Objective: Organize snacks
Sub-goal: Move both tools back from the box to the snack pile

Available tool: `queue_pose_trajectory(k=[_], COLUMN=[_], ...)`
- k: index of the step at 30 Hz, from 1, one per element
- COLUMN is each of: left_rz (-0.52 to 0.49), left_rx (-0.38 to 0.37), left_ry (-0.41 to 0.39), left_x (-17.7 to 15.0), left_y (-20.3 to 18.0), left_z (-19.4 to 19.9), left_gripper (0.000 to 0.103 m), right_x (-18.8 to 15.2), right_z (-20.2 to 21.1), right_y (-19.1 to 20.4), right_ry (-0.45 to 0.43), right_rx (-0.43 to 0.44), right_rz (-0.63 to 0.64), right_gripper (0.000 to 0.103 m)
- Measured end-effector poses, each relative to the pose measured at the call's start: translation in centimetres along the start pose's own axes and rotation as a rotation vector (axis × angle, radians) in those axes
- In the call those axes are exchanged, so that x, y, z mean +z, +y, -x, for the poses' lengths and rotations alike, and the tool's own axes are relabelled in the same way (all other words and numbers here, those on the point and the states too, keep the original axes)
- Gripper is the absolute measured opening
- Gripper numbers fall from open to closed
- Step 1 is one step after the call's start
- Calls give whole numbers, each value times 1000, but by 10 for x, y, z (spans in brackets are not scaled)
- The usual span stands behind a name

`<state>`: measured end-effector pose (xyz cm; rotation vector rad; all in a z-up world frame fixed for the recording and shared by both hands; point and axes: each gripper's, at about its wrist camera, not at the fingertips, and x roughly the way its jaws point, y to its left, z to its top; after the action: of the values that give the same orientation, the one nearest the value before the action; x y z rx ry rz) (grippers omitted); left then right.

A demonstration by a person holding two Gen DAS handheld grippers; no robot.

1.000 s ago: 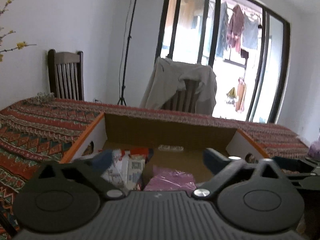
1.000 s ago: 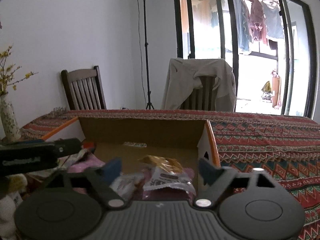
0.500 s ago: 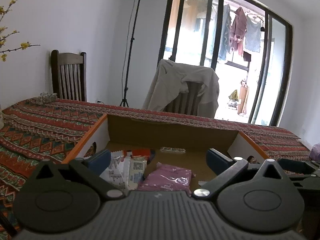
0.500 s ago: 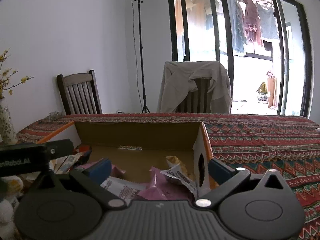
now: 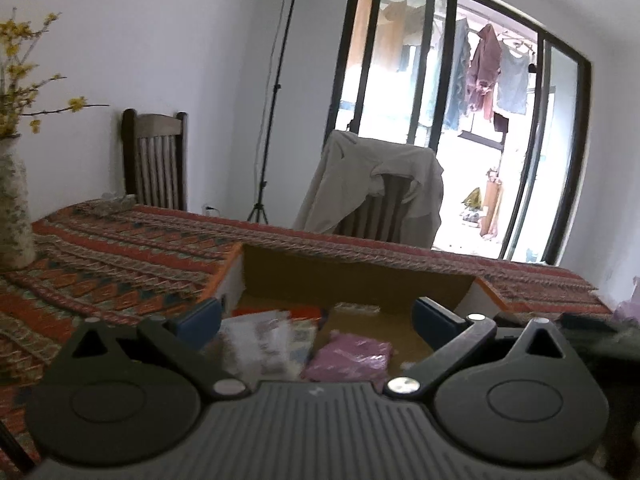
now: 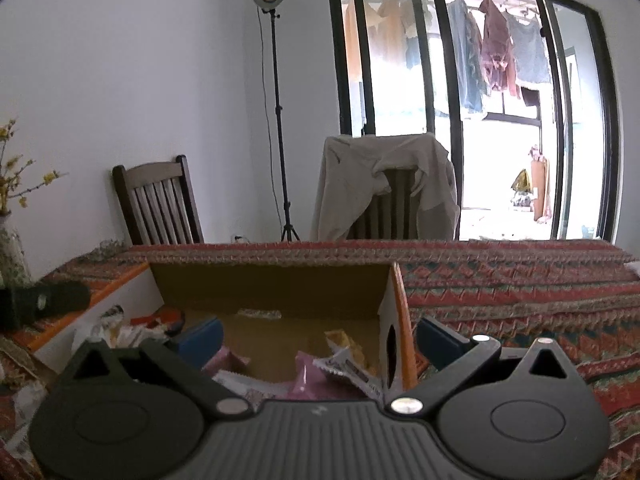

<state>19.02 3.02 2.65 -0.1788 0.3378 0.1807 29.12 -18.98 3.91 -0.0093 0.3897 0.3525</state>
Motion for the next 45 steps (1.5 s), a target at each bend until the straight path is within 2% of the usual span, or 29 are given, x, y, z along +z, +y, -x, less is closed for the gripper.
queue_pose_trajectory(k=[5,9,19,25,36,45], left_rz=[-7,7,26,41,10,16], left_rx=[25,45,39,30,-5,-35], left_ry=[24,44,142,161,173,173], left_x=[-6,-14,-47,-60,-84,-87], left_y=[18,33,63,73,68,62], left_z=[19,33,64,84,119,133], left_gripper=[103,103,103,103,103,103], right_x=[14,11,-25,-49,-83,-97], right_z=[30,53,92,108,133,149], right_y=[3,6,14,18,27,27], right_ry=[-31,-33,73,143,237,274], right_rx=[-19,-10,-3,0,9,11], right_rz=[1,14,62,59,55,28], right_gripper=[103,103,103,103,103,103])
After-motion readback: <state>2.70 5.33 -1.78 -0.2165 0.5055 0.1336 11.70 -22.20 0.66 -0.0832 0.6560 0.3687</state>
